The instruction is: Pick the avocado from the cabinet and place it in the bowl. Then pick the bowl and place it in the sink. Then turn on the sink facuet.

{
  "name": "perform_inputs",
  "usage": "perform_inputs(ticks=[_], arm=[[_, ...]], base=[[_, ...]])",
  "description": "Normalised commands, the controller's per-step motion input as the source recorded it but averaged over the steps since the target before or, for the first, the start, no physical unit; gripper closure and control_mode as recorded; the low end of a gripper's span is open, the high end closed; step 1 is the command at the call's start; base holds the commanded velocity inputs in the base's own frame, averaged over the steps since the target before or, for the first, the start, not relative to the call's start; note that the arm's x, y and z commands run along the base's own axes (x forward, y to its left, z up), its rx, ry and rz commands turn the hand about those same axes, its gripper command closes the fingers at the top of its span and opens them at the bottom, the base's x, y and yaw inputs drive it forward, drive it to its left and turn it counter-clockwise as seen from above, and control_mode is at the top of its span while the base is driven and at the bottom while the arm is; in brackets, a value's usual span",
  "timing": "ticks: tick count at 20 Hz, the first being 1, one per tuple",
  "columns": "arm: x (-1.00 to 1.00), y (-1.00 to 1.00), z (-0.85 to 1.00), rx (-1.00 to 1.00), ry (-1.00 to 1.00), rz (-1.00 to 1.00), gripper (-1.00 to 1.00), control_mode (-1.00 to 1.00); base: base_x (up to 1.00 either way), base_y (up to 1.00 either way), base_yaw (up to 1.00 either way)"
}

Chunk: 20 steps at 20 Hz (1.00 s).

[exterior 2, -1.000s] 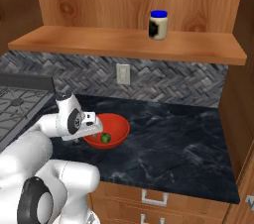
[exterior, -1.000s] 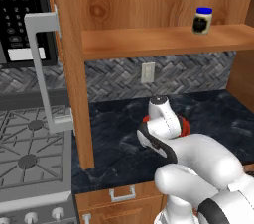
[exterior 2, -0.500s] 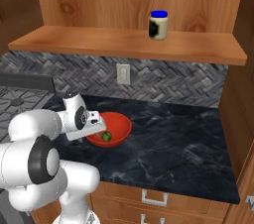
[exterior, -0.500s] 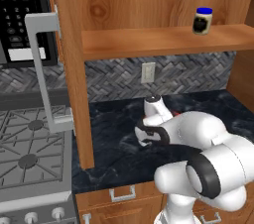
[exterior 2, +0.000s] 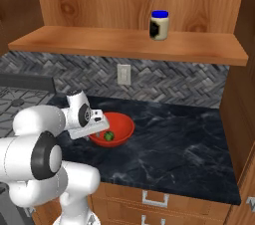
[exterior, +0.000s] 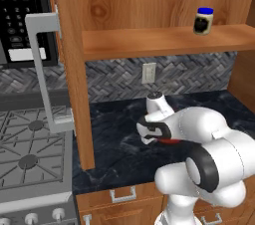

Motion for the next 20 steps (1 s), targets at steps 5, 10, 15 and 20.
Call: perform_inputs(ticks=[5,10,15,20], arm=[[-0.63,0.00,0.14,0.02,-0.08,0.00,1.00,-1.00],[-0.75,0.00,0.58,0.16,-0.04,0.05,1.00,-1.00],[-0.70,0.00,0.98,0.01,-0.10,0.09,1.00,-1.00],[-0.75,-0.02,1.00,0.00,-0.03,0.15,1.00,-1.00]], base=[[0.00,0.00,0.00],[0.00,0.00,0.00],[0.00,0.00,0.00],[0.00,0.00,0.00]])
